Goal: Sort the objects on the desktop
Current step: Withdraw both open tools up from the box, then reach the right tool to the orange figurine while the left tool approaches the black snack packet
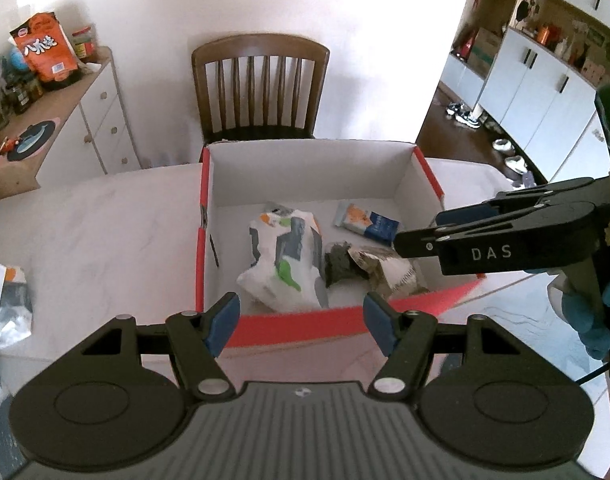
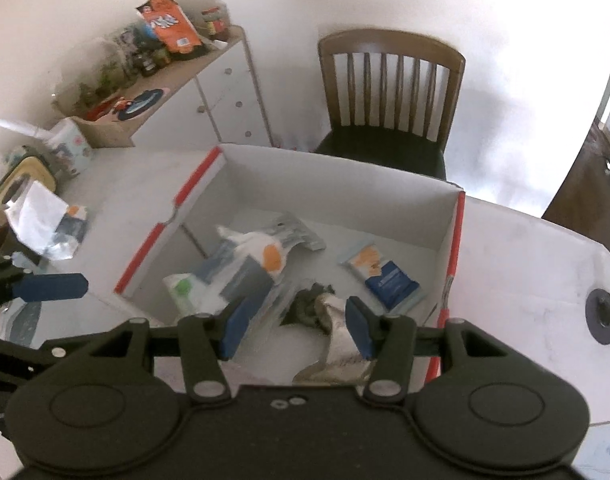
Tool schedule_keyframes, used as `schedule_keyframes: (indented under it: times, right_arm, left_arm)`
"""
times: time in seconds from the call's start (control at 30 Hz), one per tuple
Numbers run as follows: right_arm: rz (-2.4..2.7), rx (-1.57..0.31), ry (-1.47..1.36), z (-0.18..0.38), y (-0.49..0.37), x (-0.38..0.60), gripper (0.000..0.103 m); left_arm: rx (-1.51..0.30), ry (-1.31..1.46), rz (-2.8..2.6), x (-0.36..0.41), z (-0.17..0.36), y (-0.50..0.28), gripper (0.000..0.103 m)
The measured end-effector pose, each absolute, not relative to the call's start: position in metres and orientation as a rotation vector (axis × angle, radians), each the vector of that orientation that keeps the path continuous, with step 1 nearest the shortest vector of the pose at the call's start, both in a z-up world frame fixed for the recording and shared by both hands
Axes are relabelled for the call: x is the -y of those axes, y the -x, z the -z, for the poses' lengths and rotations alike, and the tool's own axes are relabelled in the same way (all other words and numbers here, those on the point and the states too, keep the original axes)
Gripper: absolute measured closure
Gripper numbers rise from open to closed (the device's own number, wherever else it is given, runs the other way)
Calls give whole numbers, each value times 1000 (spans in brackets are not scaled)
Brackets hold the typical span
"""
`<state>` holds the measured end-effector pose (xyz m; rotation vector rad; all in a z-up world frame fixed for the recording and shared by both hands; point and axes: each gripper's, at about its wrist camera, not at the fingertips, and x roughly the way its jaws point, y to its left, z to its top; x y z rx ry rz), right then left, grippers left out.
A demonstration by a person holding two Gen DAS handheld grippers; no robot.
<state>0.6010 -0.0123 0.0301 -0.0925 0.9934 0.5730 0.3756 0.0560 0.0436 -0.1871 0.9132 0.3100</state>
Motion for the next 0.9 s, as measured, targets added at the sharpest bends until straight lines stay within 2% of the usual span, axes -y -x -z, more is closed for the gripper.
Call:
schedule_keyframes:
  times: [0.47, 0.83, 0.9]
  right_arm:
    - [-579, -967, 94, -43, -536, 9, 49]
    - [-544, -996, 75, -27, -499, -4, 48]
    - [-530, -996, 77, -23, -492, -8, 45]
  left_arm:
    - [-906, 190, -238, -32, -49, -321, 36]
    - [-919, 163, -198, -30, -39, -280, 36]
    - [-920, 164, -193, -31, -36, -273, 30]
